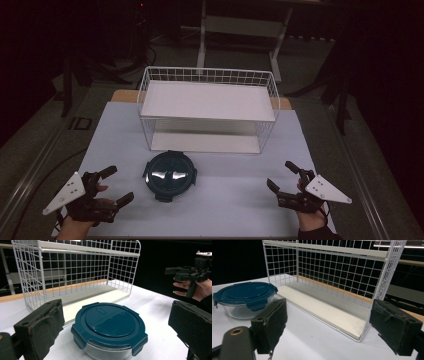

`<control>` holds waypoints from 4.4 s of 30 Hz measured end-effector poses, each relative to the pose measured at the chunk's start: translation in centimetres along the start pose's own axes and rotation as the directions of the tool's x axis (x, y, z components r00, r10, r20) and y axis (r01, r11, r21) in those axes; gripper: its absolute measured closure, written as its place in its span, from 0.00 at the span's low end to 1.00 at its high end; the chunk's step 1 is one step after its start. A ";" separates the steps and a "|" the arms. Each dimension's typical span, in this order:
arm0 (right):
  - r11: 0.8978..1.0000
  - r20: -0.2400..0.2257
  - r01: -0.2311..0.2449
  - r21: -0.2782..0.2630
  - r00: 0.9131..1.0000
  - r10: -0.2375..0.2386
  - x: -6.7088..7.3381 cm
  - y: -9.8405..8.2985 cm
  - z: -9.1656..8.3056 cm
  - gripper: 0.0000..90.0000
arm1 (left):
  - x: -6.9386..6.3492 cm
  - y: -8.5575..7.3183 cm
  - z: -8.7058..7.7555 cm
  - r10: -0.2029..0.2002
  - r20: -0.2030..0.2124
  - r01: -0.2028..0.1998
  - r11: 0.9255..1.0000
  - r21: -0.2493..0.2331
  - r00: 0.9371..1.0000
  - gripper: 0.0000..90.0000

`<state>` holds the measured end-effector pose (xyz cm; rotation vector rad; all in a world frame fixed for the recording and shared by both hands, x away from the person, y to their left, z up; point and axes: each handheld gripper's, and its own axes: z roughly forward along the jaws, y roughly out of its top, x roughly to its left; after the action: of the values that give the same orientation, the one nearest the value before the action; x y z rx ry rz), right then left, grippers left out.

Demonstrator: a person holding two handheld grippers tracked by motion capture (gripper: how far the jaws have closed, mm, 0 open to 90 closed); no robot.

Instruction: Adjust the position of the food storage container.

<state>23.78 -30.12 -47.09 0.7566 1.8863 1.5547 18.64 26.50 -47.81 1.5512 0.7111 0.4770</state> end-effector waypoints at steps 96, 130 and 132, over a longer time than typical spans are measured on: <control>1.000 -0.022 -0.015 0.015 1.000 0.015 0.4 0.0 0.4 0.16 | 1.6 -1.1 12.2 -0.031 0.102 -0.029 0.841 0.541 0.994 1.00; 1.000 -0.034 -0.015 0.021 0.999 0.015 0.6 0.0 0.5 0.16 | -1.1 -1.0 16.6 -0.060 0.138 -0.024 0.843 0.538 0.989 1.00; 1.000 -0.033 -0.014 0.023 0.999 0.015 0.6 0.0 0.6 0.16 | -1.3 -1.0 16.8 -0.066 0.141 -0.020 0.844 0.536 0.988 1.00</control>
<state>23.82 -29.33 -47.20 0.7598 1.9295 1.5665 28.91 13.40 -50.56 2.0785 0.7819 0.1316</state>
